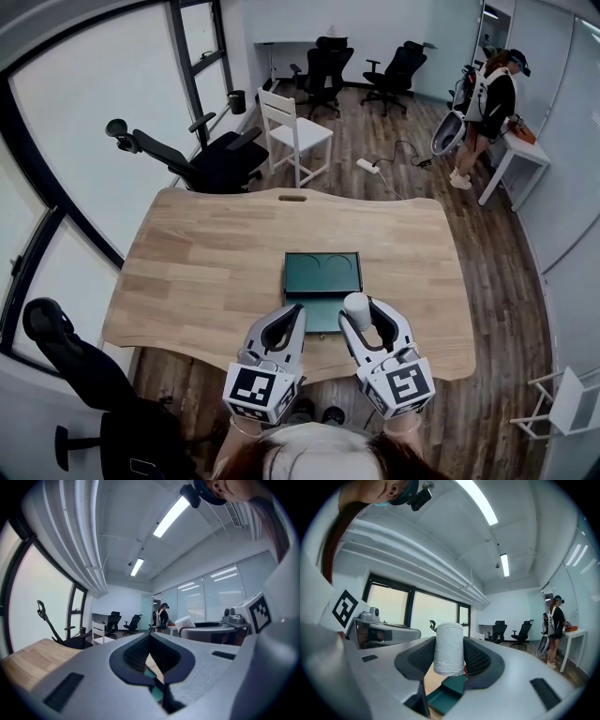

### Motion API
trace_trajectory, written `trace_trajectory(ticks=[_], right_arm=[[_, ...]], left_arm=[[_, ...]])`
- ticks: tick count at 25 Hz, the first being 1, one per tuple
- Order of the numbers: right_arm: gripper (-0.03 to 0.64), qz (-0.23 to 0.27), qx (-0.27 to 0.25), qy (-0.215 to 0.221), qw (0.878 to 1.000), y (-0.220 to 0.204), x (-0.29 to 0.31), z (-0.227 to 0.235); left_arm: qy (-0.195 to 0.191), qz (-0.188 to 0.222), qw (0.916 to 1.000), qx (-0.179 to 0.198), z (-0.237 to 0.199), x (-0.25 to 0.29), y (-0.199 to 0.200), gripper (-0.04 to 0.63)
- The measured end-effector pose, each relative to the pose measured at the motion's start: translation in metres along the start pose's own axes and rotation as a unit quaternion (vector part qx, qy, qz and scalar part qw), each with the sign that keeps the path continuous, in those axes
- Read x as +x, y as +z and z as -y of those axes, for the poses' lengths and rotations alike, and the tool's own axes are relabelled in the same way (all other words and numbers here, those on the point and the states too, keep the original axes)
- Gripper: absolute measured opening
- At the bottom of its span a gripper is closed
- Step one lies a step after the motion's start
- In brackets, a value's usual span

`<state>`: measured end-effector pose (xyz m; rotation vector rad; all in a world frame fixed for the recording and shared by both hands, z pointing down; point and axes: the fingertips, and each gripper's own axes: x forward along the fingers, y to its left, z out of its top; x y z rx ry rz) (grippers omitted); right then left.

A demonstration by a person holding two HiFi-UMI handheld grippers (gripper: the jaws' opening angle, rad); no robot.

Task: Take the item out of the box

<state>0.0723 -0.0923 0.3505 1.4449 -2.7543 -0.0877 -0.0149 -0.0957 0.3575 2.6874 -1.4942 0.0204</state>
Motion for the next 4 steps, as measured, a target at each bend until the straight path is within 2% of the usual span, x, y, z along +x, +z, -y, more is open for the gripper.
trace_trajectory(ticks=[4], right_arm=[[0.196, -0.002, -0.001, -0.002, 1.0, -0.0005, 0.0054, -0.008]], left_arm=[[-0.003, 0.0, 1.0, -0.001, -0.009, -0.0045, -0.0003, 0.005]])
